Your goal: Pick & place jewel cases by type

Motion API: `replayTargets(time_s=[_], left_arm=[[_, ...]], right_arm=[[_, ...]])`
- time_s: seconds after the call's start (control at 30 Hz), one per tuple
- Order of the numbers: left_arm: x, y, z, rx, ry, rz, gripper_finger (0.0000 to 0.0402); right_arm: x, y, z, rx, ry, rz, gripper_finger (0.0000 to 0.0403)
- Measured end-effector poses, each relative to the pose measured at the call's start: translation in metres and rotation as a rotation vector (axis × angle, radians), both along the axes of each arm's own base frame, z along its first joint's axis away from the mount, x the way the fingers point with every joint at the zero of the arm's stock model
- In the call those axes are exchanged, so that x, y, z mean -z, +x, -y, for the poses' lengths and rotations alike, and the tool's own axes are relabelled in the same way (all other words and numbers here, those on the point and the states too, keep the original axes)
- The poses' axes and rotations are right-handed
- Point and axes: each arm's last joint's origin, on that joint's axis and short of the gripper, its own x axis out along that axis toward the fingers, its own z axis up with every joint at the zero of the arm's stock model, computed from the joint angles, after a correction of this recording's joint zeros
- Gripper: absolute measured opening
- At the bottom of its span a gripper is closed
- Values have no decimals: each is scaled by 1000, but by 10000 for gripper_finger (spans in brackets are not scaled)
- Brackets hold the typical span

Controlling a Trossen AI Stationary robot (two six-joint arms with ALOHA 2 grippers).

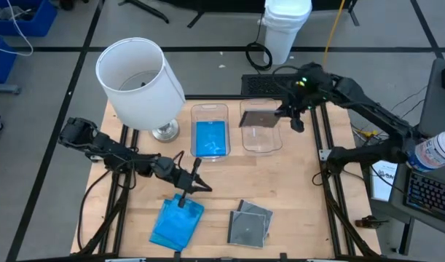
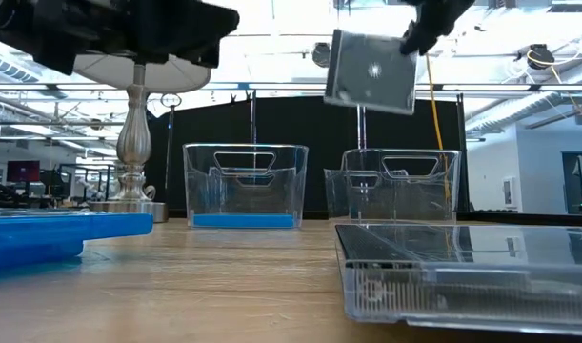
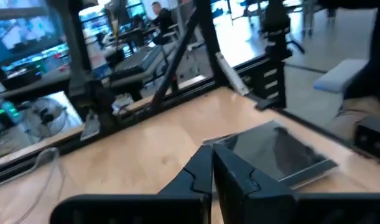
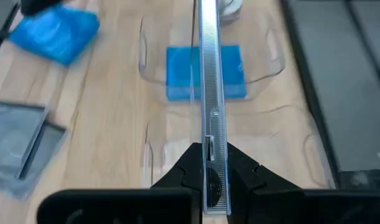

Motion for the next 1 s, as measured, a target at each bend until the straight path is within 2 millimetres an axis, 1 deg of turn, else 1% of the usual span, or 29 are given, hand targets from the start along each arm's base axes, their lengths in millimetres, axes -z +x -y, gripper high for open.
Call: replayTargets(time_s=[0.1,0.17,0.27,0.43,0.5,0.6,0.7,0.83,1.0], left_arm=[[-2,-1,2,10,-6,17,15],[-1,-1,4,16,-5,12,6],[0,-2,5,22,-1,4,7],[0,-2,5,21,4,2,26],[1,-2,5,21,6,-4,24],[3,-2,5,22,14,-28,12],[5,-2,5,22,19,-45,5],[5,-2,5,22,23,-44,21],[5,-2,5,23,34,-40,31]], right_arm=[[15,4,13,-53,26,-77,19],[22,5,17,-94,36,-101,20],[26,7,26,-95,26,-102,20],[31,8,36,-89,19,-116,20],[32,6,39,-79,19,-116,20],[34,0,45,-46,18,-115,20],[47,-3,50,-25,39,-127,20],[71,-4,55,-27,74,-94,20],[92,-4,55,-23,87,-108,20]])
